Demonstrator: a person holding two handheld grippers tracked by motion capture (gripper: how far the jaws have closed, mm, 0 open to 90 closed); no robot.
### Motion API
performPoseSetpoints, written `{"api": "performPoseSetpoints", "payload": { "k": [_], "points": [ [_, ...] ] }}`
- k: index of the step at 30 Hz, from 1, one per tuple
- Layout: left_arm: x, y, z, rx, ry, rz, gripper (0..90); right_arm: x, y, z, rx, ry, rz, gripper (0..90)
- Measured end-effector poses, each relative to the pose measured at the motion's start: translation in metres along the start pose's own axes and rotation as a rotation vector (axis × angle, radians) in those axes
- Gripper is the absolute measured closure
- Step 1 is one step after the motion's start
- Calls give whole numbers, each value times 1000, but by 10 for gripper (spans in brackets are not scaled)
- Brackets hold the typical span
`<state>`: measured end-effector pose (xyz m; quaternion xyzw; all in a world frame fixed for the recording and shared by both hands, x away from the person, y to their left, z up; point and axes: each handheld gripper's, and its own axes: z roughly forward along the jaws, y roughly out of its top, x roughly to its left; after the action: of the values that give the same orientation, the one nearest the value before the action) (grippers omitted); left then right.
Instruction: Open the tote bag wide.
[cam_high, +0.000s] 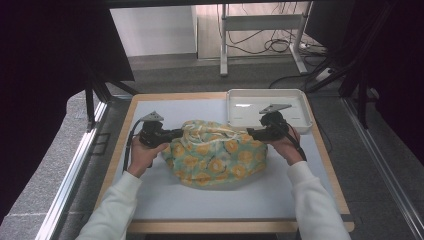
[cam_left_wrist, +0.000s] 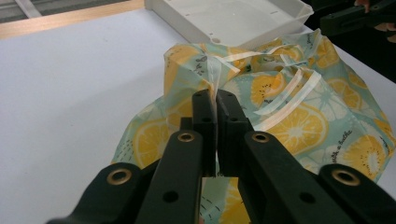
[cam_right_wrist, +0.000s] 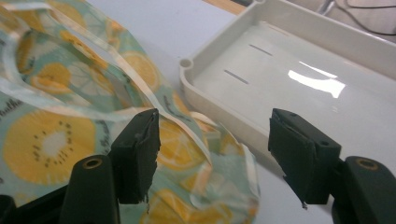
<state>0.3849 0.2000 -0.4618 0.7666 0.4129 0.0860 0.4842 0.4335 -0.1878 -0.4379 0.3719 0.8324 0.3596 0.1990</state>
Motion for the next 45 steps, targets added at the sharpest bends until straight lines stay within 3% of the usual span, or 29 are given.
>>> {"api": "performPoseSetpoints", "payload": {
  "k": [5,8,12,21,26,28,29,33,38,45],
  "points": [
    [2,0,0,-5,5,-2,884,4,9,12,31,28,-21,337],
    [2,0,-2,-7,5,-5,883,5,8,23,73,13,-43,336],
    [2,-1,-1,-6,-2,-8,882,-1,2,33,125,-2,-34,334],
    [1,0,-2,-9,-2,-7,881,2,1,44,168,-4,-63,370],
    [1,-1,-2,-8,-3,-7,881,0,-3,50,224,20,-50,453],
    [2,-1,-2,-9,-3,-8,880,-1,-6,54,263,50,-41,549],
    [2,-1,-2,-10,-3,-9,880,-1,-6,54,263,50,-41,549],
    [2,-1,-2,-10,-3,-8,880,1,-9,58,299,68,-45,698],
    [2,-1,-3,-12,0,-9,879,3,-8,61,298,63,-55,866],
    [2,-1,-6,-22,2,-11,879,2,-1,46,210,45,-57,888]
  ]
}}
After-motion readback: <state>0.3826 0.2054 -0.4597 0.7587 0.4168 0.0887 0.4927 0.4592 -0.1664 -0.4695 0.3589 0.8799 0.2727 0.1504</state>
